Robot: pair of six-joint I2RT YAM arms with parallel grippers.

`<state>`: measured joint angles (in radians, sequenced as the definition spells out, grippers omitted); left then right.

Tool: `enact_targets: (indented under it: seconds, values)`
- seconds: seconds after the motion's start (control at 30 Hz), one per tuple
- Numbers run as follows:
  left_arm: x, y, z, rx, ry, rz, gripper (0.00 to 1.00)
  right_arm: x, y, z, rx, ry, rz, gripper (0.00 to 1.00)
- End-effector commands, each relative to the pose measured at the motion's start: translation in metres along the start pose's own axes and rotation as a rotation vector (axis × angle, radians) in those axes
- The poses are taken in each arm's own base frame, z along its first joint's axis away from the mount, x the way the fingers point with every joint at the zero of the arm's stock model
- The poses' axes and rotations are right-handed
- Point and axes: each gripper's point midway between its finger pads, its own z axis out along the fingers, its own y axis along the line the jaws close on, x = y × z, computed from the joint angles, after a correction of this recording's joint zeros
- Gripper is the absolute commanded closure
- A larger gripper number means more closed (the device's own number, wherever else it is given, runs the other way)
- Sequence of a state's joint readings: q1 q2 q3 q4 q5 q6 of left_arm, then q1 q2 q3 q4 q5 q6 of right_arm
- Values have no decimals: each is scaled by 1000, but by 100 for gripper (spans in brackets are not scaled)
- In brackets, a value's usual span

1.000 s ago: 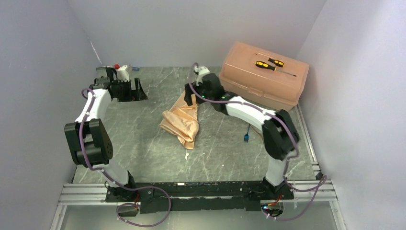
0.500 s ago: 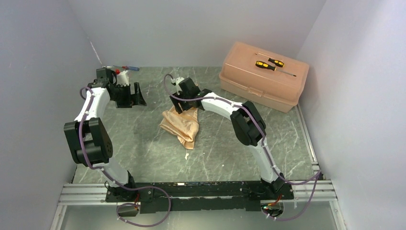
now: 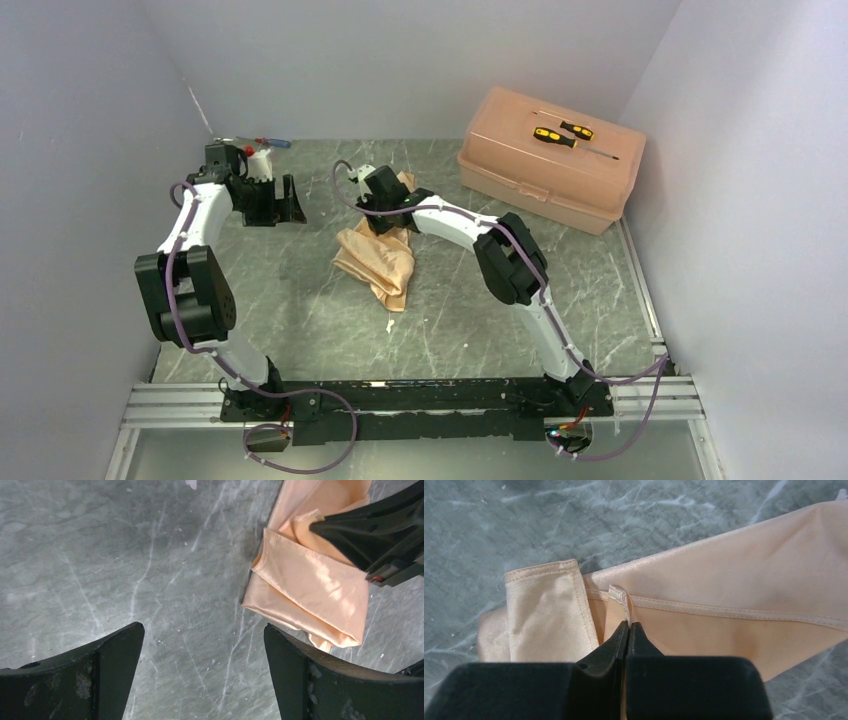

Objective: Fold the napkin into a case and place the utensils inside
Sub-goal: Pick up the crumpled napkin from the center of the board.

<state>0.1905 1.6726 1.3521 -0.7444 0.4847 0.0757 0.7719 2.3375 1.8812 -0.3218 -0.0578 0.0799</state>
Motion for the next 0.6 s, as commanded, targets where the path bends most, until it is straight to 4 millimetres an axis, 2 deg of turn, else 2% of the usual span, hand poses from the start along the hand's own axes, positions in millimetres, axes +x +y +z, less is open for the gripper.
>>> enact_targets:
  seconds: [0.0,0.1,0.23,0.3,0.43,0.57]
  values:
    - [7,-17,5,-5,15,104,4,-87,3,-64,23,-206,-48,100]
    - [11,-33,14,6,39,164,5,-96,1,-97,43,-239,-71,100]
    - [7,-50,21,36,48,229,4,-79,-9,-132,100,-247,-57,100]
    - [5,-55,24,57,49,253,4,-60,-17,-145,144,-238,-33,100]
    - [7,-80,33,120,71,348,4,-20,-33,-172,229,-221,43,100]
    - [11,-93,49,146,96,417,5,29,-43,-184,289,-161,116,100]
